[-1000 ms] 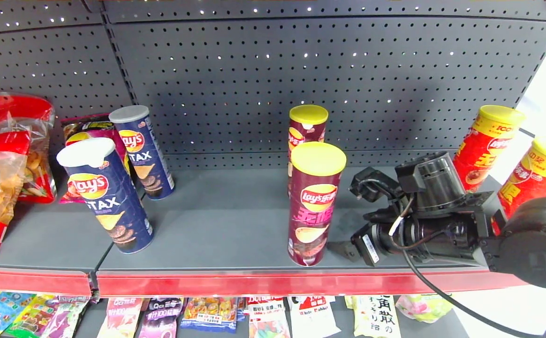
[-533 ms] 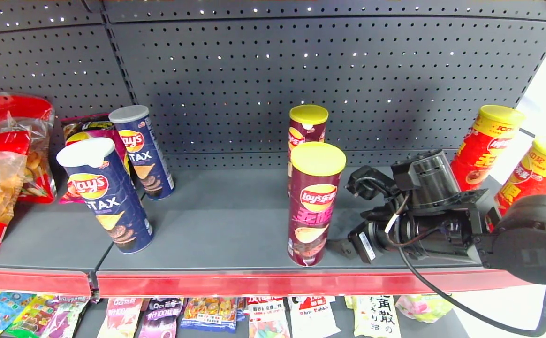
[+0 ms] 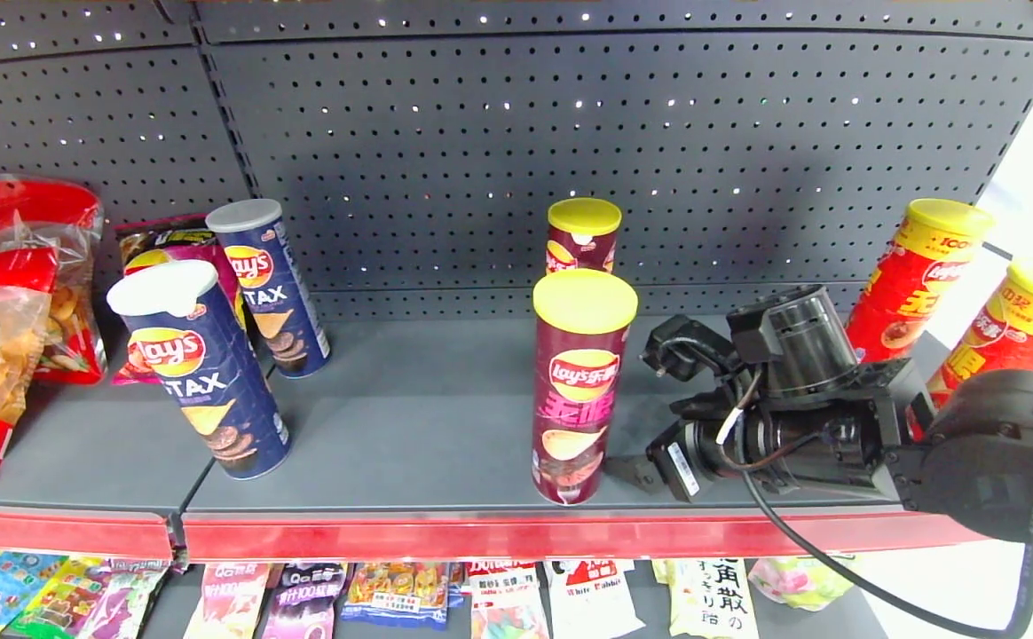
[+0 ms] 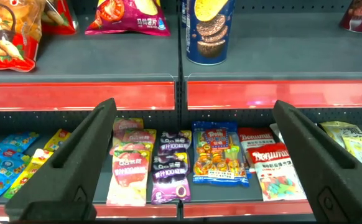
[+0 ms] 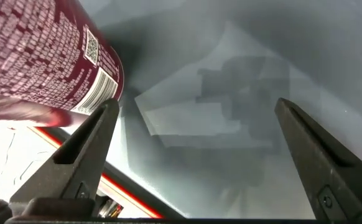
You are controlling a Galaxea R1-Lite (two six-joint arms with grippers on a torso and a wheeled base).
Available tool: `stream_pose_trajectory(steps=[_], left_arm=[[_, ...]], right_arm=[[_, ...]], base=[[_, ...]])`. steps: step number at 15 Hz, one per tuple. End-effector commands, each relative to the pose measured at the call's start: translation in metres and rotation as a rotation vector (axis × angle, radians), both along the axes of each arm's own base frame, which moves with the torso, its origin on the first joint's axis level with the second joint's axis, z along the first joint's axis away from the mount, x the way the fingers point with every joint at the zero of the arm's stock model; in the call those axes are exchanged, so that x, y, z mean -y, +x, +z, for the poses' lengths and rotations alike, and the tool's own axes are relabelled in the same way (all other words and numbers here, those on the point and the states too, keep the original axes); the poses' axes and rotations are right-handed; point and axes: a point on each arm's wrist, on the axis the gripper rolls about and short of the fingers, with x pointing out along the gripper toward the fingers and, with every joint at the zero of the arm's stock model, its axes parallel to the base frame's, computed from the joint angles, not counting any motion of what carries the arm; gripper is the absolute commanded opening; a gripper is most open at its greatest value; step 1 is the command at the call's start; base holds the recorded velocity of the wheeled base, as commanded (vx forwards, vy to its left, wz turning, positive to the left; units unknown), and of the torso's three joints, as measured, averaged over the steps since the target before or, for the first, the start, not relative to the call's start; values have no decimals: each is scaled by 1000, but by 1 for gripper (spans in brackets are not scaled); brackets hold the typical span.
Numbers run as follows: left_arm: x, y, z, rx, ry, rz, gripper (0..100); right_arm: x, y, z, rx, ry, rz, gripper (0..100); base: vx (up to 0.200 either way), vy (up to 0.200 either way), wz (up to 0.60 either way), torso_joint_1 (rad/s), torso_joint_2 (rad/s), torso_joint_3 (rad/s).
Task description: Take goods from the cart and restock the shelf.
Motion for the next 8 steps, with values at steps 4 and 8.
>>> stream_pose_trajectory(steps=[4,8], left_arm=[[0,0,0,0,-1,0,100],[0,0,0,0,-1,0,100]], right_arm=[[-2,0,-2,-5,-3,4,100],[7,-8,11,34,8,-21,100]], base=[[0,0,0,0,0,0],[0,0,0,0,0,0]])
